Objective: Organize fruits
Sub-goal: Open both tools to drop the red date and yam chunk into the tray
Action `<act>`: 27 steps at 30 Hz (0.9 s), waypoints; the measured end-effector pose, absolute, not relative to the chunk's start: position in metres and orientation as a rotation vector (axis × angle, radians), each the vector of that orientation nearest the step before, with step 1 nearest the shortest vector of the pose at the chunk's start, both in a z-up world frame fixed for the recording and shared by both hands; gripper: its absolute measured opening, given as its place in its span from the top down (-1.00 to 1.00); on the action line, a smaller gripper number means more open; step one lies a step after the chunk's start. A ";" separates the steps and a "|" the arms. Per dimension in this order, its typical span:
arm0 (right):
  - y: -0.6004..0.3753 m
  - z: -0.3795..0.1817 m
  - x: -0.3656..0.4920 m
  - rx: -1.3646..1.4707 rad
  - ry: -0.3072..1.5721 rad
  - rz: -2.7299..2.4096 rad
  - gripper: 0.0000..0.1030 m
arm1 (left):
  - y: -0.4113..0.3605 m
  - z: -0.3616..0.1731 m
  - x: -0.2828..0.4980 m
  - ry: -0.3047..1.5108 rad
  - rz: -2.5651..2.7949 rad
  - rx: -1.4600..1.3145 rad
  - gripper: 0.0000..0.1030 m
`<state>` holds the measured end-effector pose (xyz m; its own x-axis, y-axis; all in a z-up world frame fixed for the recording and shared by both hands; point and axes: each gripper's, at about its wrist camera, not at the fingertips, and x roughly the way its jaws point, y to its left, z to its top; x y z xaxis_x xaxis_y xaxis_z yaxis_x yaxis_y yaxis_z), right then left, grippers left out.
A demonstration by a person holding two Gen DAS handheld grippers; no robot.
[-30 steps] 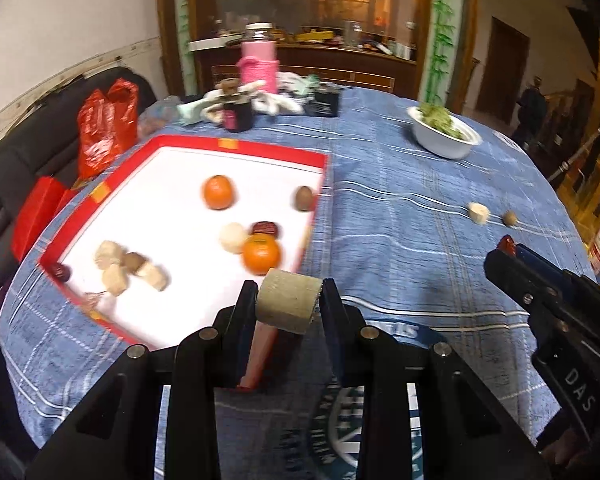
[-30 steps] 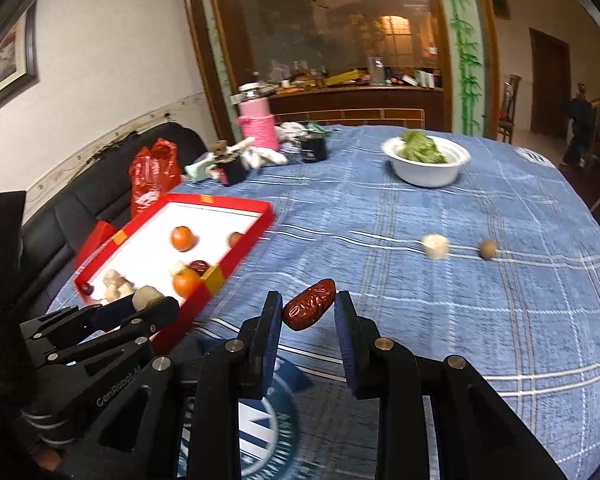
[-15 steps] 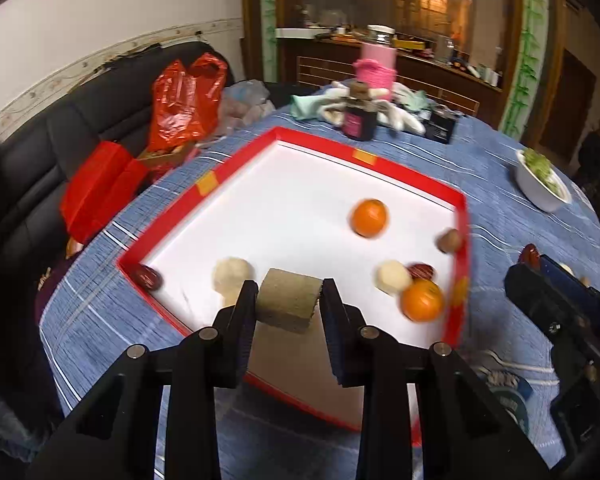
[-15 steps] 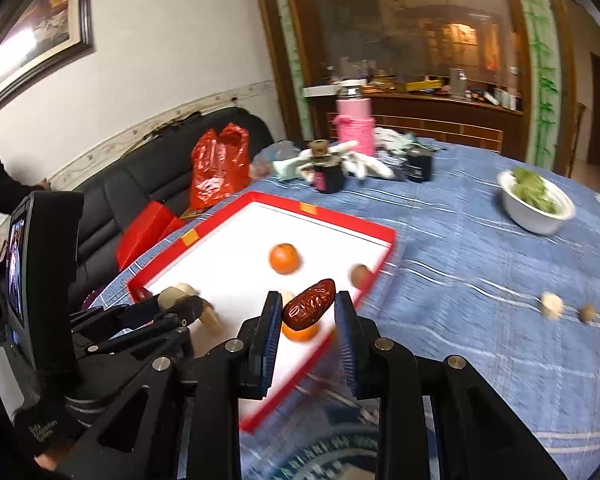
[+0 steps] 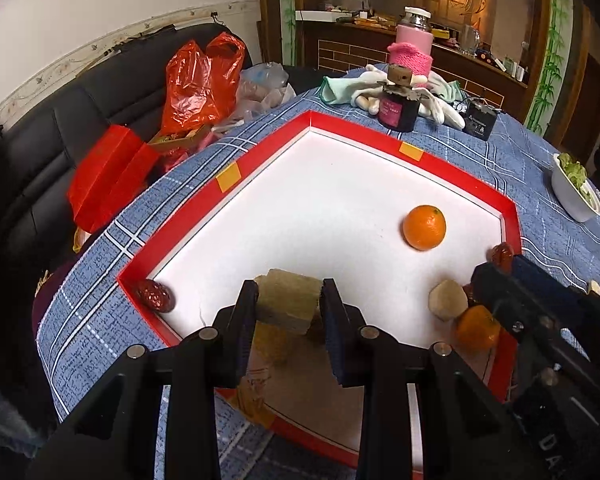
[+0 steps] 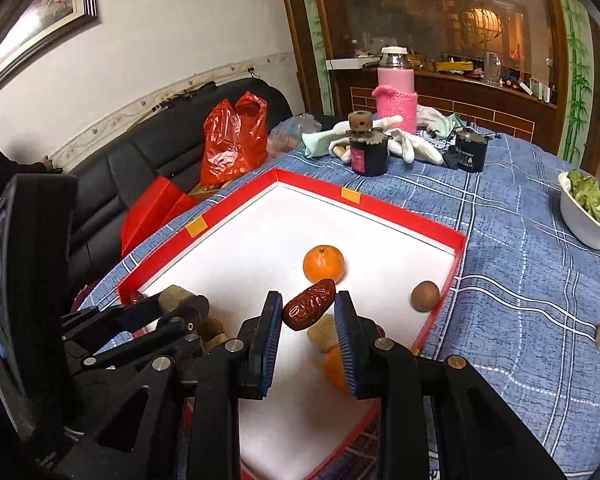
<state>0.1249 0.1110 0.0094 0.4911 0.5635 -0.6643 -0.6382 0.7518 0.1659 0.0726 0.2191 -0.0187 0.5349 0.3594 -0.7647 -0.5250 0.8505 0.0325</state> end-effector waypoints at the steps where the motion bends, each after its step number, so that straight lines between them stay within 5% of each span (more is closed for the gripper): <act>1: 0.113 0.008 0.126 -0.110 0.767 0.730 0.48 | 0.220 -0.018 0.074 0.857 0.533 -0.213 0.43; 9: 0.117 0.001 0.137 -0.118 0.789 0.720 0.44 | 0.224 -0.015 0.076 0.858 0.542 -0.240 0.41; 16: 0.108 0.005 0.138 -0.096 0.781 0.713 0.15 | 0.223 -0.007 0.073 0.838 0.569 -0.223 -0.23; 27: 0.063 0.023 0.127 -0.052 0.725 0.679 -0.01 | 0.190 0.014 0.071 0.776 0.503 -0.191 -0.44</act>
<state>0.1274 0.0631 0.0226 0.5464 0.5549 -0.6273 -0.5897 0.7868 0.1823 0.0709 0.1897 0.0139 0.6031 0.3632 -0.7102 -0.5006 0.8655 0.0175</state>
